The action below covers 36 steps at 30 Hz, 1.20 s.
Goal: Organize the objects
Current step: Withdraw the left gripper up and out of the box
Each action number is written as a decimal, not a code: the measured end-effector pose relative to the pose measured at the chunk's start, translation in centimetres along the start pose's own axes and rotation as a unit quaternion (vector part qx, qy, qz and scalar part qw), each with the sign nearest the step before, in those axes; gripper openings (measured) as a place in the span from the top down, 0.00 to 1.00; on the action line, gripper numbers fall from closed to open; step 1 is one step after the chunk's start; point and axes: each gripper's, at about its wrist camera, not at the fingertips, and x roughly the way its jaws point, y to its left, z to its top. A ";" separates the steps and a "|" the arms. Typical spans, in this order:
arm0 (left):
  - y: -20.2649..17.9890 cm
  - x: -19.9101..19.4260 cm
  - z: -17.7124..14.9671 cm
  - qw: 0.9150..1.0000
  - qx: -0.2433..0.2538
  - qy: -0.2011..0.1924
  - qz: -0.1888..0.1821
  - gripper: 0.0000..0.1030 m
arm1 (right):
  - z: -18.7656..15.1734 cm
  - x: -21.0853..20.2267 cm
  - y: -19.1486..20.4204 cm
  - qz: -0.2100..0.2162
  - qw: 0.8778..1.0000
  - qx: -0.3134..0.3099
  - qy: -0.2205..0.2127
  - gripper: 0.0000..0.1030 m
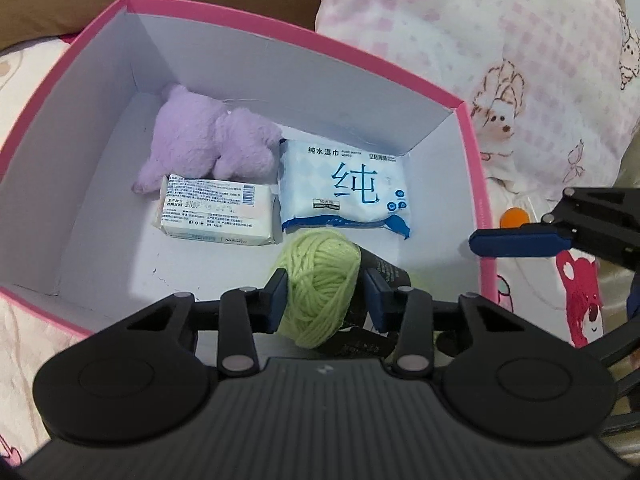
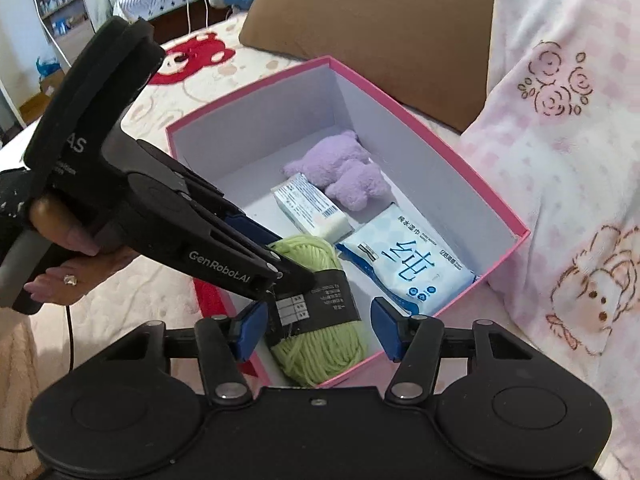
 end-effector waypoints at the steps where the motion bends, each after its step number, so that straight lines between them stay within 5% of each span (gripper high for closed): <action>1: 0.0 -0.1 0.0 1.000 -0.003 0.001 0.005 0.62 | -0.1 -0.2 0.0 0.001 1.000 0.004 -0.002 0.40; 6: -0.9 -1.8 -0.4 0.999 0.001 -0.025 0.047 0.62 | -0.6 -1.4 -0.3 -0.002 1.000 0.013 -0.015 0.40; 16: -2.9 -7.3 -1.4 0.997 -0.015 -0.056 0.057 0.59 | -1.5 -4.8 2.0 -0.003 0.999 0.007 -0.039 0.38; 20: -5.2 -9.7 -0.8 0.994 0.018 -0.051 0.090 0.59 | -0.9 -6.4 2.9 -0.002 0.999 0.004 -0.045 0.37; 26: -7.1 -14.0 -1.7 0.992 0.036 -0.050 0.110 0.48 | -0.7 -9.2 3.9 0.005 0.997 0.011 -0.072 0.28; 30: -8.0 -16.1 -2.6 0.995 0.037 -0.036 0.086 0.45 | -1.1 -11.0 4.8 0.002 0.998 0.007 -0.066 0.17; 36: -9.5 -18.3 -4.5 0.996 0.046 -0.032 0.067 0.40 | -2.9 -14.2 6.1 -0.003 0.997 -0.006 -0.081 0.15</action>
